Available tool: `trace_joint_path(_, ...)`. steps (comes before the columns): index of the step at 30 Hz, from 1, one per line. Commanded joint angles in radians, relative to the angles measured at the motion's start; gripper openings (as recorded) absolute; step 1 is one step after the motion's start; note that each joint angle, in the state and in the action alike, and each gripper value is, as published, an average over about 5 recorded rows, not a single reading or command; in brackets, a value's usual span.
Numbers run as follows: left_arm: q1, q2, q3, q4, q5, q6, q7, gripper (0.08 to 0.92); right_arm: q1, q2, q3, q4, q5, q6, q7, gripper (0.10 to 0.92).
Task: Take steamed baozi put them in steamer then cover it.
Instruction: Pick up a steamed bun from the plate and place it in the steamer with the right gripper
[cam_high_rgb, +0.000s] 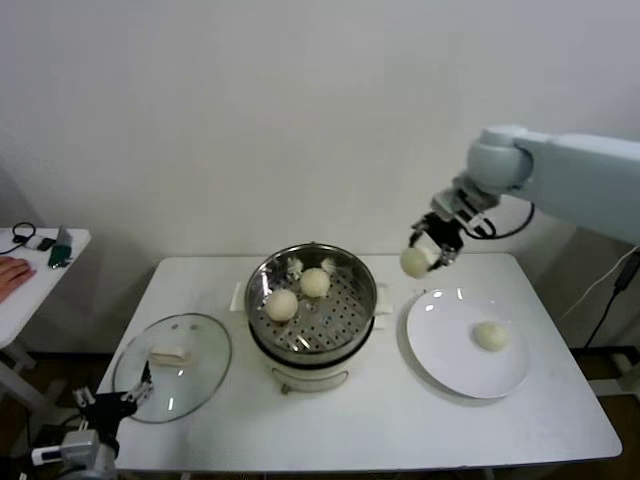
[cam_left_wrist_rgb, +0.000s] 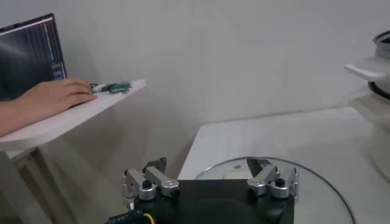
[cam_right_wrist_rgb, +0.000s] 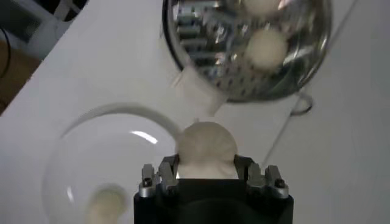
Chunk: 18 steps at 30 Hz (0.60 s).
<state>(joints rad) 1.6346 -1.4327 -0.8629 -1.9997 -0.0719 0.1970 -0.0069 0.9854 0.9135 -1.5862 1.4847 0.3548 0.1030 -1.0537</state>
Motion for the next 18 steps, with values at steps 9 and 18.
trace_joint_path(9,0.013,0.006,-0.019,-0.019,-0.005,0.002,0.001,0.823,-0.203,0.348,0.085,0.100,-0.253,0.122,0.089,0.619)
trace_joint_path(18,0.021,0.002,-0.030,-0.022,-0.010,0.003,0.000,0.823,-0.321,0.394,0.065,-0.014,-0.274,0.126,0.091,0.619)
